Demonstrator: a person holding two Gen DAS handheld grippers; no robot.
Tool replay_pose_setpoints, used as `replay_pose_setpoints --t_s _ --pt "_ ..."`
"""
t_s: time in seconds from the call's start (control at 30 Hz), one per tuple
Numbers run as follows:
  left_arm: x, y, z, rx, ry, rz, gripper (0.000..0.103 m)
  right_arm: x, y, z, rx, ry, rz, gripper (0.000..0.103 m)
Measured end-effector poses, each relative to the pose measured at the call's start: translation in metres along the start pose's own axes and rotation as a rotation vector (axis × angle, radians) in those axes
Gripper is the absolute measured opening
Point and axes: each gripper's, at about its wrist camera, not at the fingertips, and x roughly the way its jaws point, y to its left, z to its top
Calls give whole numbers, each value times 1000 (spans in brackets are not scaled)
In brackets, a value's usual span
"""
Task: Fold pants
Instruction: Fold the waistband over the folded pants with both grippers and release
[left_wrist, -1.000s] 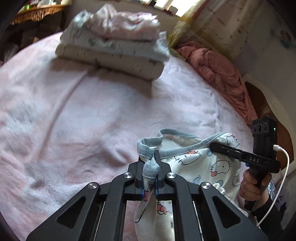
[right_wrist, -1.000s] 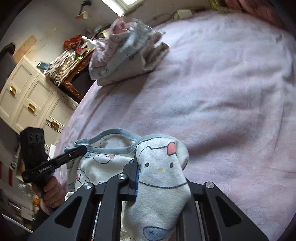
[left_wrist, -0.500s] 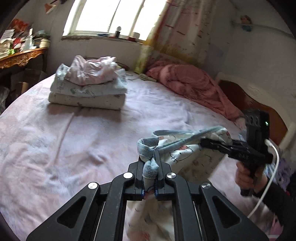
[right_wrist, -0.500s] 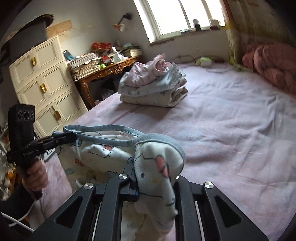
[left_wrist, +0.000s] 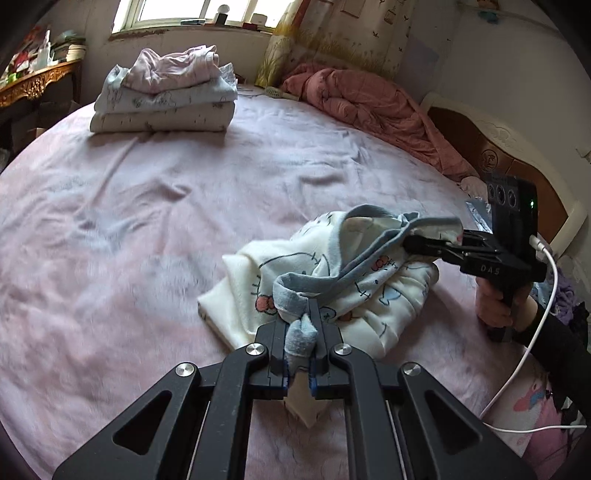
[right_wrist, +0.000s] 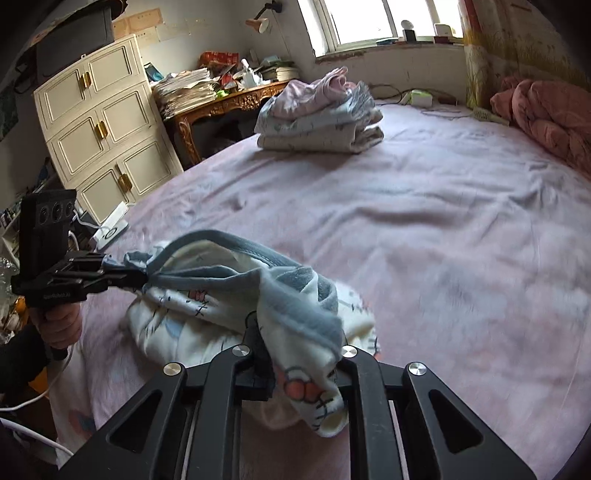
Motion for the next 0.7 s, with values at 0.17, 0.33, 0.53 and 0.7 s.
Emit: replay_pose_setpoints --t_s 0.17,0.33,0.53,0.7 --pt "-3 -11 -13 59 16 25 9 -5 4 -11 -23 22 -7 14" --pt "-13 -24 -27 140 11 59 9 -11 3 -15 -26 52 -7 19" --pt "-22 -18 -30 131 12 66 19 -23 4 -21 -47 73 -47 45" --pt "-44 -31 -23 230 -48 111 52 -47 14 -21 -95 28 -71 57"
